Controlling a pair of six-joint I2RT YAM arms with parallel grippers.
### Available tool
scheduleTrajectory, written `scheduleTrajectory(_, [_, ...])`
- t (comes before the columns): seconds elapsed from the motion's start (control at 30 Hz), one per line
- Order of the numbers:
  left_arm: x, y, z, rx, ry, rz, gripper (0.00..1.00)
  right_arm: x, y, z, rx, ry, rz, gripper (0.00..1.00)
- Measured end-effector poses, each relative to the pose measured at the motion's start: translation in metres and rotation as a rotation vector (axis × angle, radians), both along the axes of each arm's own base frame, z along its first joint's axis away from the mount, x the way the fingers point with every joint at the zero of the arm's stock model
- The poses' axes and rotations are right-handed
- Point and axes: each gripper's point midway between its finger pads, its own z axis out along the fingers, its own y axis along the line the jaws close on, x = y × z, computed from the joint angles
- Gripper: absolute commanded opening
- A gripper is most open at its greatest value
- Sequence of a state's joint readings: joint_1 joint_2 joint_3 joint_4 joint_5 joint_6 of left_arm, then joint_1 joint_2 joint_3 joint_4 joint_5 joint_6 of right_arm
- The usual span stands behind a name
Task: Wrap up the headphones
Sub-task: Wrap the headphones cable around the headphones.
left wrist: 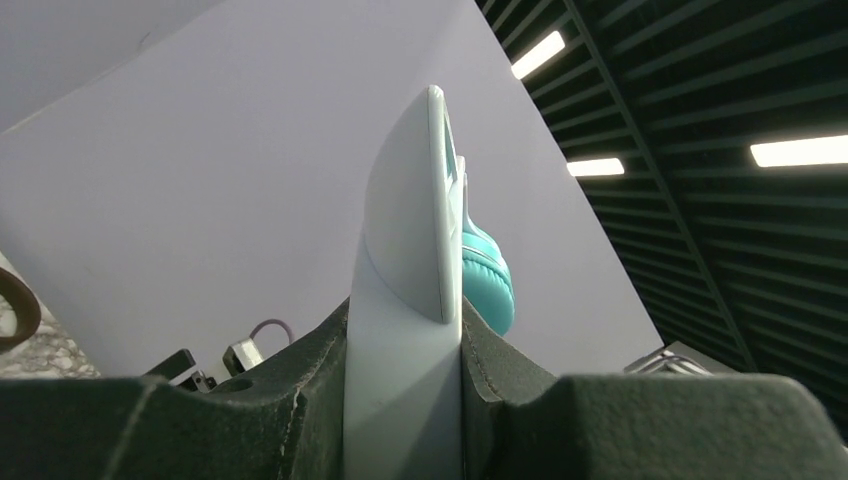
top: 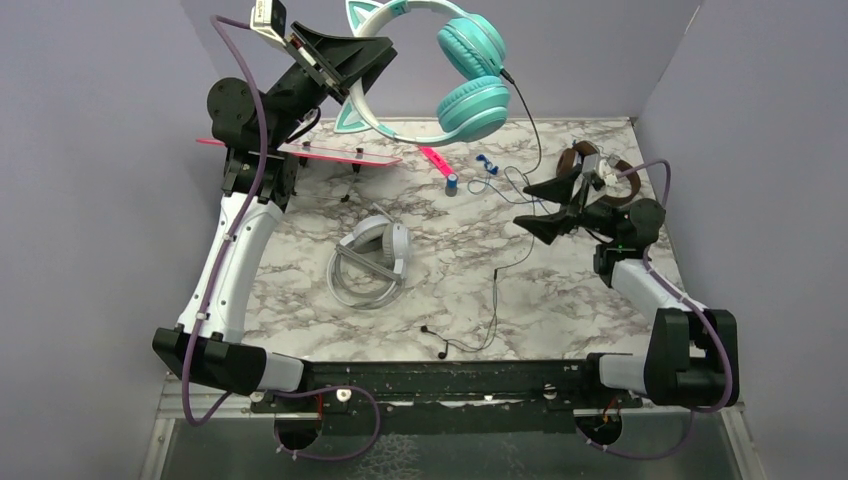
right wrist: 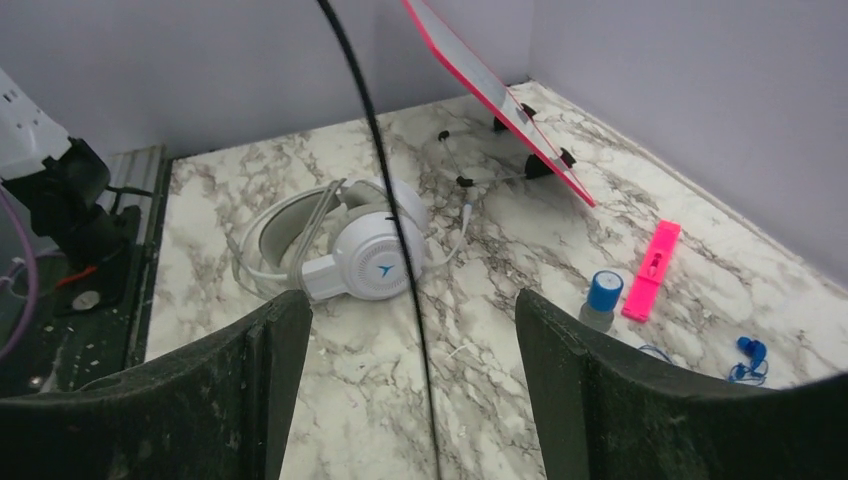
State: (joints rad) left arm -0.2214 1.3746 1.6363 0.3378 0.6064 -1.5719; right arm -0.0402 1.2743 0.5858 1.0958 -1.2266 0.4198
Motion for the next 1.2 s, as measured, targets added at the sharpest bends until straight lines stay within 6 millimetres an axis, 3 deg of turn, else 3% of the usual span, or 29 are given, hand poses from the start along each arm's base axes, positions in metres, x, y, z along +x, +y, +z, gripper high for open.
scheduleTrajectory(0.1, [-0.005, -0.001, 0.004, -0.009, -0.011, -0.023, 0.00, 0.001, 0.000, 0.001, -0.016, -0.052, 0.003, 0.72])
scheduleTrajectory(0.23, [-0.011, 0.000, 0.009, -0.024, -0.028, -0.043, 0.00, 0.001, 0.003, -0.001, -0.027, -0.083, 0.024, 0.58])
scheduleTrajectory(0.3, [-0.014, -0.001, 0.011, -0.027, -0.035, -0.051, 0.00, 0.002, 0.004, -0.004, -0.027, -0.084, 0.034, 0.56])
scheduleTrajectory(0.43, [-0.017, -0.001, 0.013, -0.033, -0.046, -0.062, 0.00, 0.001, 0.006, -0.006, -0.019, -0.071, 0.052, 0.74])
scheduleTrajectory(0.67, [-0.019, 0.000, 0.016, -0.039, -0.058, -0.066, 0.00, -0.009, 0.007, -0.002, 0.014, 0.007, 0.058, 0.79])
scheduleTrajectory(0.87, [-0.020, 0.000, 0.017, -0.039, -0.062, -0.067, 0.00, -0.021, 0.007, 0.001, 0.018, 0.035, 0.057, 0.68])
scheduleTrajectory(1.07, [-0.021, 0.000, 0.018, -0.038, -0.066, -0.069, 0.00, -0.029, 0.008, -0.021, 0.050, 0.150, 0.066, 0.41])
scheduleTrajectory(1.1, [-0.021, 0.000, 0.018, -0.037, -0.067, -0.070, 0.00, -0.032, 0.008, -0.023, 0.058, 0.165, 0.067, 0.41])
scheduleTrajectory(1.2, [-0.021, -0.001, 0.018, -0.035, -0.071, -0.073, 0.00, -0.040, 0.005, -0.029, 0.077, 0.204, 0.057, 0.65])
